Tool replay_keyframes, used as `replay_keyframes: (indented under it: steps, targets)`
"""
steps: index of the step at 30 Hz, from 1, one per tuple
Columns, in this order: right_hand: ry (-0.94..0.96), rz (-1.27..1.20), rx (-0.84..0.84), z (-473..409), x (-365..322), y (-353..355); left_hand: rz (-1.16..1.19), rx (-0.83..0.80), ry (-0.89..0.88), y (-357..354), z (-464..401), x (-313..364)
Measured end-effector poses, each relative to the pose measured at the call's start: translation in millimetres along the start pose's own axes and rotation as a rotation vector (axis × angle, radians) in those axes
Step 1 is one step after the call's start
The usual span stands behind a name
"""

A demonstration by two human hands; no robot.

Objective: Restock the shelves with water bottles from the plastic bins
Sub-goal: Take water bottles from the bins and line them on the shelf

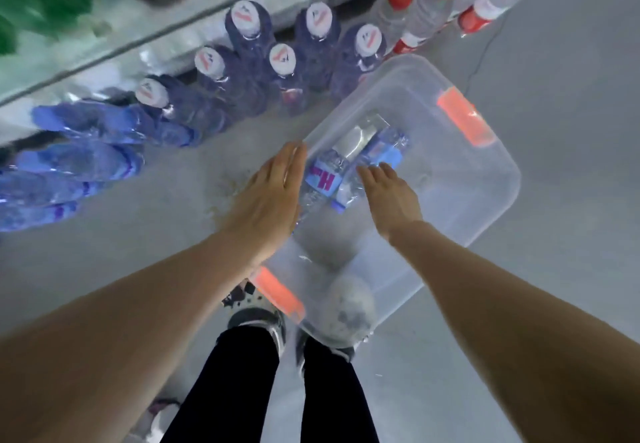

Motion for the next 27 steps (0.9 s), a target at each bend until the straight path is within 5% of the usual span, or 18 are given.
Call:
replay_keyframes:
  steps: [7, 15, 19, 21, 27]
  targets:
    - [0.068, 0.318, -0.023, -66, 4, -35, -0.191, 0.162, 0.031, -30, -8, -8]
    - [0.092, 0.286, 0.139, -57, 30, -48, -0.183, 0.125, 0.048, -32, -8, -9]
    - [0.094, 0.29, -0.097, -24, 33, -36, -0.17, -0.006, 0.067, -22, -6, -3]
    - [0.116, 0.144, -0.163, -6, 28, -20, -0.098, -0.07, 0.069, -19, -5, -5]
    - [-0.152, -0.86, -0.268, 87, 13, 82, -0.086, -0.361, 0.05, 45, 20, 14]
Point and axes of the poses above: each hand's wrist, its own z-axis away from the middle knuckle, its own y-axis out of the back of the hand, x = y × z, the point moved 2 cm from there along -z, towards the middle knuckle
